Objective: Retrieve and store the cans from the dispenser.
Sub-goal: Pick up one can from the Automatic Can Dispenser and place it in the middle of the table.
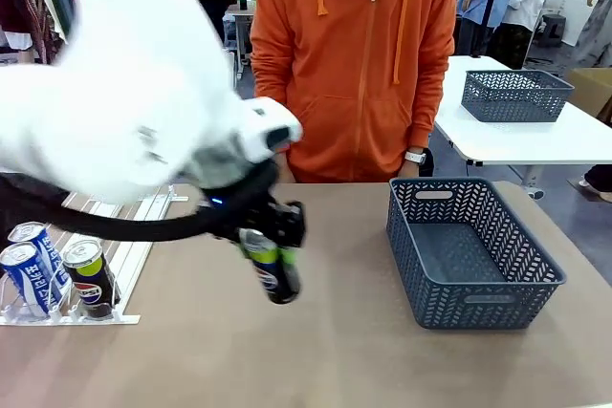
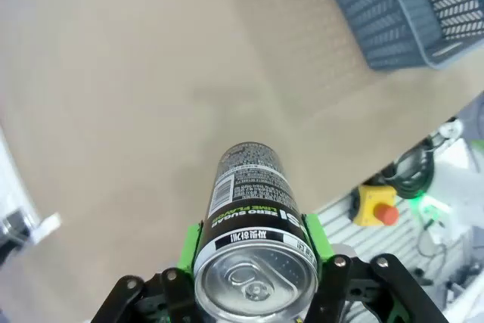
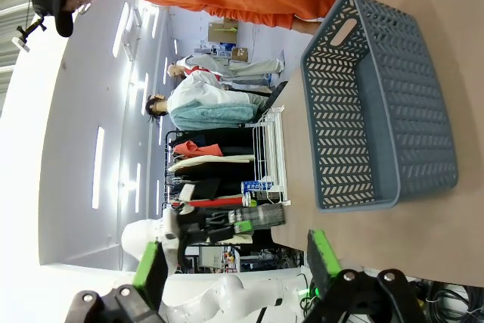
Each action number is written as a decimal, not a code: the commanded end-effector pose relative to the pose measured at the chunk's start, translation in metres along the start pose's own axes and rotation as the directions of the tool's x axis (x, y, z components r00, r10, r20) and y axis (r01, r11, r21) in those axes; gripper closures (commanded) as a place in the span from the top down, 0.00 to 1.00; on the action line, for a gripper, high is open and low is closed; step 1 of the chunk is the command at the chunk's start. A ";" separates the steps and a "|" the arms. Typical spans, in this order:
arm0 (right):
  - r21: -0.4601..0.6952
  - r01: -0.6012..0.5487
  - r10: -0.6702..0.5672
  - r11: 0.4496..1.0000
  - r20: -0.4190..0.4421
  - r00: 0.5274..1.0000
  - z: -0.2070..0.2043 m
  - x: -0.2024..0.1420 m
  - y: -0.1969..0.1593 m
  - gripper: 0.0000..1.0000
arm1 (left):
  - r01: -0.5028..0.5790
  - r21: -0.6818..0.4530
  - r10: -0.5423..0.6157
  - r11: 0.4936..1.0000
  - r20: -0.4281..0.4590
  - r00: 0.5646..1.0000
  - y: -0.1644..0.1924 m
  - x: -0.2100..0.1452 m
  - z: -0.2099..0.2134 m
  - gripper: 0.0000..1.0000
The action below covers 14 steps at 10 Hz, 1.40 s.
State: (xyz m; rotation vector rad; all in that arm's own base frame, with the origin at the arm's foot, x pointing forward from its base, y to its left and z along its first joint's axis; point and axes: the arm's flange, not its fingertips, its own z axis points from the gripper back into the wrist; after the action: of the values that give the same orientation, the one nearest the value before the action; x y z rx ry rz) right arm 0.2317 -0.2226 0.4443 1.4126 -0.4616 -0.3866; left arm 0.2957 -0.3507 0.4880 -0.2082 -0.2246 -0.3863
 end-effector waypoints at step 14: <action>0.016 0.012 -0.012 1.000 0.008 1.000 0.000 0.001 0.006 1.00 | 0.051 0.166 -0.047 0.985 -0.029 0.998 0.006 0.047 -0.088 1.00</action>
State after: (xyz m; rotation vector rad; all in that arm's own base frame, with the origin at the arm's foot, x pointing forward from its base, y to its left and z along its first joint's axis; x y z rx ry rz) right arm 0.2316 -0.2227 0.4443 1.4126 -0.4616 -0.3869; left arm 0.3592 -0.3834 0.4051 -0.0425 -0.1997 -0.4514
